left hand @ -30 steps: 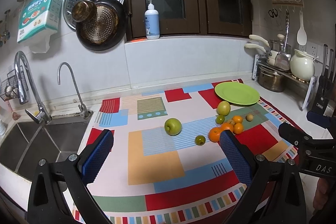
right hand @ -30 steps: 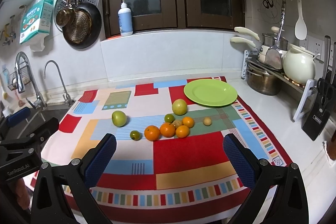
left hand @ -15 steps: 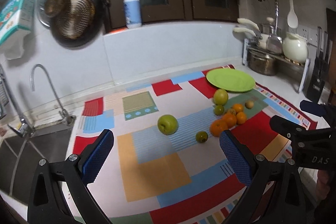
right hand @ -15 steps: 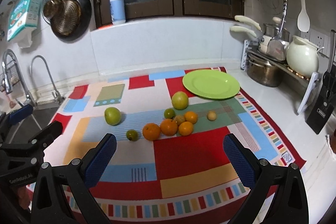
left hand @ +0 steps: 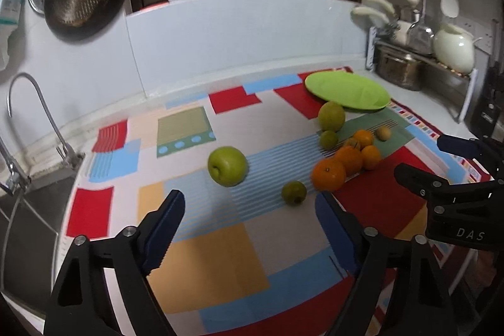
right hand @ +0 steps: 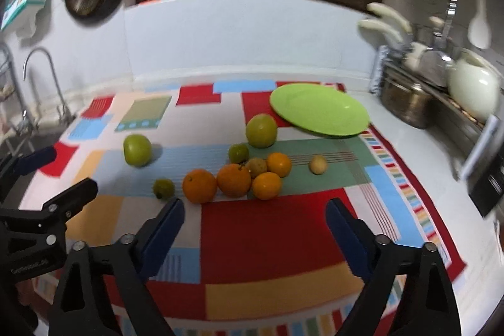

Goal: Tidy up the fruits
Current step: 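Grasp a small green lime with the left tool while the right tool grasps an orange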

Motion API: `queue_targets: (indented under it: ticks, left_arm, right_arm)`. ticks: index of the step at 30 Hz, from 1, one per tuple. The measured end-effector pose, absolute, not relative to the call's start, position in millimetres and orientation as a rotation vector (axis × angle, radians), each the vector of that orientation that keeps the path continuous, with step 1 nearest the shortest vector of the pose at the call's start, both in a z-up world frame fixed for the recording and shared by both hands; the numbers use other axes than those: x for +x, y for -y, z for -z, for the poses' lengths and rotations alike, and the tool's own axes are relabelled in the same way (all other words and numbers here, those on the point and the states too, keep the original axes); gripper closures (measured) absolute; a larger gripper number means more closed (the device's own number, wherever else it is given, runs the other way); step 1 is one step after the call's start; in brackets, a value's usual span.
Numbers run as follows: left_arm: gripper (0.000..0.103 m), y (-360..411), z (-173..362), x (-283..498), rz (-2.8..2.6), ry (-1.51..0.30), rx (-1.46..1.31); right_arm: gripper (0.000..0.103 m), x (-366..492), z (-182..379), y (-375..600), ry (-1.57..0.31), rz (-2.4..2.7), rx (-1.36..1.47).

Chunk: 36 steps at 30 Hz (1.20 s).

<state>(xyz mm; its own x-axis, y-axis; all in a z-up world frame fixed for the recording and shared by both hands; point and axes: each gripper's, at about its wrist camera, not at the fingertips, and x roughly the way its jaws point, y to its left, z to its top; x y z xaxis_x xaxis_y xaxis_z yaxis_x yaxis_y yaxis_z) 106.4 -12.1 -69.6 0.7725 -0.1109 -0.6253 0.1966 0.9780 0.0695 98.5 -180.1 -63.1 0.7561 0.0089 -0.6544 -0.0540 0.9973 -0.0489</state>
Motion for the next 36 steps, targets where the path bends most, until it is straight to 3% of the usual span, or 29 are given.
queue_targets:
  ticks: [7,16,27,32,36]
  left_arm:
    - [0.033,35,99,139,0.159,-0.781,0.112]
    - [0.043,49,122,168,0.188,-0.864,0.108]
    - [0.059,58,131,184,0.22,-0.914,0.116]
    - [0.071,59,133,185,0.233,-0.921,0.12]
    - [0.074,60,133,184,0.238,-0.924,0.123]
  right_arm:
    - [0.026,140,94,202,-0.804,-0.123,-0.059]
    - [0.041,175,120,213,-0.875,-0.171,-0.042]
    - [0.05,190,128,218,-0.906,-0.191,-0.008]
    - [0.063,194,127,217,-0.911,-0.206,0.005]
    - [0.063,194,128,216,-0.912,-0.203,0.002]
